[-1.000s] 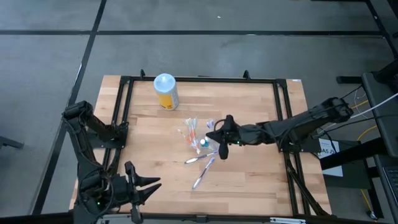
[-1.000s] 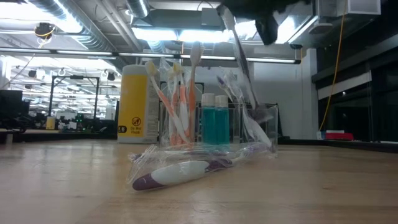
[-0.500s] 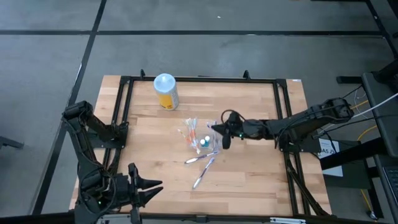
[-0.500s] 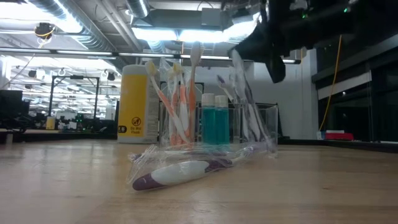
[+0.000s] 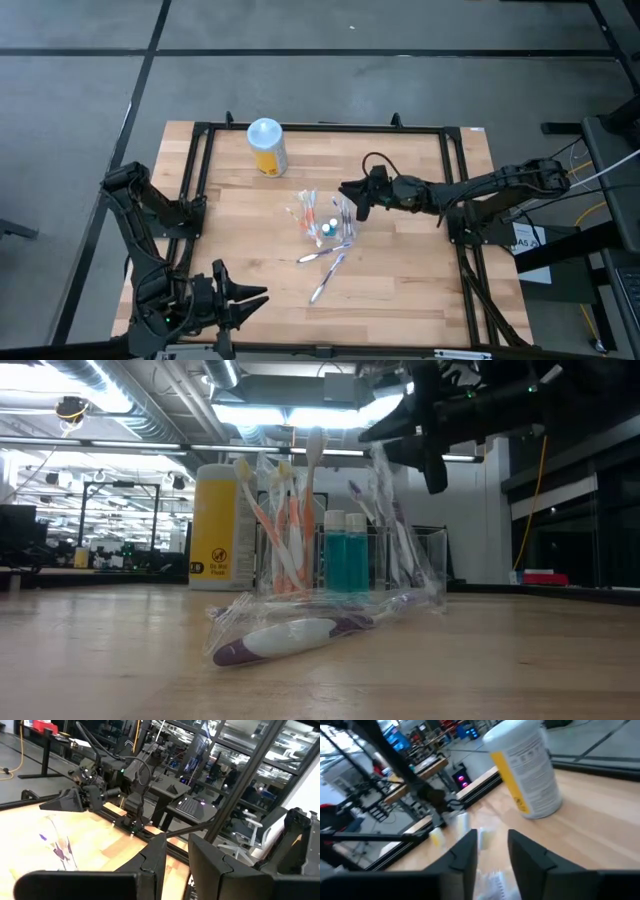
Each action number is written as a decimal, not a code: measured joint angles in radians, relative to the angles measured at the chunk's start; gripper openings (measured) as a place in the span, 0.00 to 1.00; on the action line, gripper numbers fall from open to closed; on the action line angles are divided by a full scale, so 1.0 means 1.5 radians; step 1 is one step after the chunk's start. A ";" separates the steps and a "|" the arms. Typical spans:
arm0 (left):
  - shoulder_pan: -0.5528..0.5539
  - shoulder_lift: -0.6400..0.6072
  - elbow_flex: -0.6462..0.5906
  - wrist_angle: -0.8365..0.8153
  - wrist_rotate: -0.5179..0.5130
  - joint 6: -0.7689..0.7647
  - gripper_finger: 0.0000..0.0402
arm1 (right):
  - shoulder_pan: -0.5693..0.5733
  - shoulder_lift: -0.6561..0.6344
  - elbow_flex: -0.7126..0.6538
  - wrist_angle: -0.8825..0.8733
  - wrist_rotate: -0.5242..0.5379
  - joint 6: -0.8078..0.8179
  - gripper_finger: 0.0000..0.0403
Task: Pick & Place toothbrushing station
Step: Put the white and violet toothbrush into the right compartment of the transparent organizer
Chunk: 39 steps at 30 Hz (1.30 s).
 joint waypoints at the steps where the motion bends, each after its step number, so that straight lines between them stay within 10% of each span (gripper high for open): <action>1: 0.002 0.000 0.000 0.000 0.002 0.000 0.19 | 0.000 0.000 0.000 0.001 -0.007 0.000 0.30; 8: 0.004 0.000 0.000 -0.003 0.001 0.010 0.19 | 0.004 -0.092 0.006 0.046 -0.095 -0.026 0.43; 14: -0.001 0.000 0.000 -0.084 -0.016 -0.002 0.19 | 0.100 -0.192 0.027 -0.169 -0.201 -0.019 0.41; 18: 0.014 0.000 0.000 -0.230 0.101 -0.143 0.19 | 0.215 -0.203 0.069 -0.303 -0.204 0.015 0.38; 23: 0.077 0.037 0.000 -0.482 0.404 -0.483 0.17 | 0.323 -0.204 0.093 -0.304 -0.120 0.047 0.34; 27: 0.101 0.116 0.000 -0.497 0.580 -0.545 0.12 | 0.372 -0.209 0.093 -0.301 -0.055 0.073 0.32; 39: 0.224 0.257 0.001 -0.307 0.653 -0.602 0.26 | 0.449 -0.228 0.093 -0.304 0.012 0.090 0.31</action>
